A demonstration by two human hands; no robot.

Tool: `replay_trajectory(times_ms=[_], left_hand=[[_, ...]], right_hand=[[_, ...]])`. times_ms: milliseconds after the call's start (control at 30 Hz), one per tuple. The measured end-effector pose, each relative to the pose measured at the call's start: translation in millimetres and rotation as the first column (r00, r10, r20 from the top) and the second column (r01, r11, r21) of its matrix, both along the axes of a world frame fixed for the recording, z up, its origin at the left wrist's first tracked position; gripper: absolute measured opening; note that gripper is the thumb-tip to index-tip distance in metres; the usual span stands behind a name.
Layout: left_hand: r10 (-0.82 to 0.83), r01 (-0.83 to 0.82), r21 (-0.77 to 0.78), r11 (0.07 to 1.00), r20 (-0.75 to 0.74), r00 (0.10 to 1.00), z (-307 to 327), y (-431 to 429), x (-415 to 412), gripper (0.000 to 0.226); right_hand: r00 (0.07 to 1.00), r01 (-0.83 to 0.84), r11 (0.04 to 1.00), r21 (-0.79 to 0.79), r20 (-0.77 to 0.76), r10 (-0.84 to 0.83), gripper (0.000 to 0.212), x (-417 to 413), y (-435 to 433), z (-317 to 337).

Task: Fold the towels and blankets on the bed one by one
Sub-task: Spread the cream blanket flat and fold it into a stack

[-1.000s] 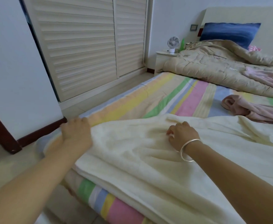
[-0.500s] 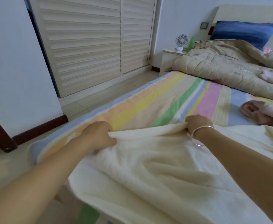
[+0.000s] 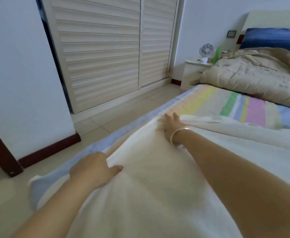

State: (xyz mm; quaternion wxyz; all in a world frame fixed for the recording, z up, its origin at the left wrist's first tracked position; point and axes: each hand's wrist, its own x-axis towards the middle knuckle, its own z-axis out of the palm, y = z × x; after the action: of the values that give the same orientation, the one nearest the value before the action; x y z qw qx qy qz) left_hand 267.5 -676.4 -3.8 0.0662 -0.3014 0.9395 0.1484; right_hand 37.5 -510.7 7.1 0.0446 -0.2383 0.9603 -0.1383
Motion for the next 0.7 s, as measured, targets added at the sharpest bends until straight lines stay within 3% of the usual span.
replay_trajectory(times_ms=[200, 300, 400, 467, 500, 567, 633, 700], left_hand=[[0.037, -0.037, -0.002, 0.999, -0.02, 0.999, -1, 3, -1, 0.063], [0.012, -0.009, 0.06, 0.998, -0.048, 0.999, 3, 2, 6, 0.066], [-0.046, 0.067, 0.242, 0.968, -0.095, 0.994, 24, -4, 22, 0.056], [-0.067, 0.074, 0.281, 0.957, -0.032, 0.997, 44, -12, 39, 0.047], [-0.077, 0.069, 0.285, 0.956, 0.014, 0.997, 51, -19, 46, 0.05], [-0.041, -0.011, 0.375, 0.927, 0.132, 0.99, 56, -33, 67, 0.068], [-0.002, -0.099, 0.471, 0.876, 0.209, 0.978, 51, -43, 85, 0.062], [0.08, -0.131, 0.528, 0.839, 0.117, 0.99, 42, -45, 92, 0.038]], right_hand=[[0.987, -0.057, 0.992, 0.116, -0.141, 0.073, 0.081, 30, 11, 13], [0.981, -0.11, 0.986, 0.122, -0.144, 0.128, 0.067, 88, 34, 18], [0.938, -0.276, 0.961, 0.025, -0.212, 0.275, 0.04, 167, 61, 22], [0.938, -0.325, 0.945, -0.022, -0.133, 0.32, 0.022, 219, 72, 31], [0.941, -0.338, 0.939, -0.06, -0.046, 0.335, 0.028, 243, 74, 37], [0.909, -0.402, 0.913, -0.074, 0.09, 0.407, 0.059, 284, 74, 45], [0.884, -0.468, 0.881, 0.07, 0.054, 0.465, 0.078, 309, 71, 38], [0.848, -0.49, 0.839, 0.237, -0.093, 0.522, 0.067, 319, 62, 18]])
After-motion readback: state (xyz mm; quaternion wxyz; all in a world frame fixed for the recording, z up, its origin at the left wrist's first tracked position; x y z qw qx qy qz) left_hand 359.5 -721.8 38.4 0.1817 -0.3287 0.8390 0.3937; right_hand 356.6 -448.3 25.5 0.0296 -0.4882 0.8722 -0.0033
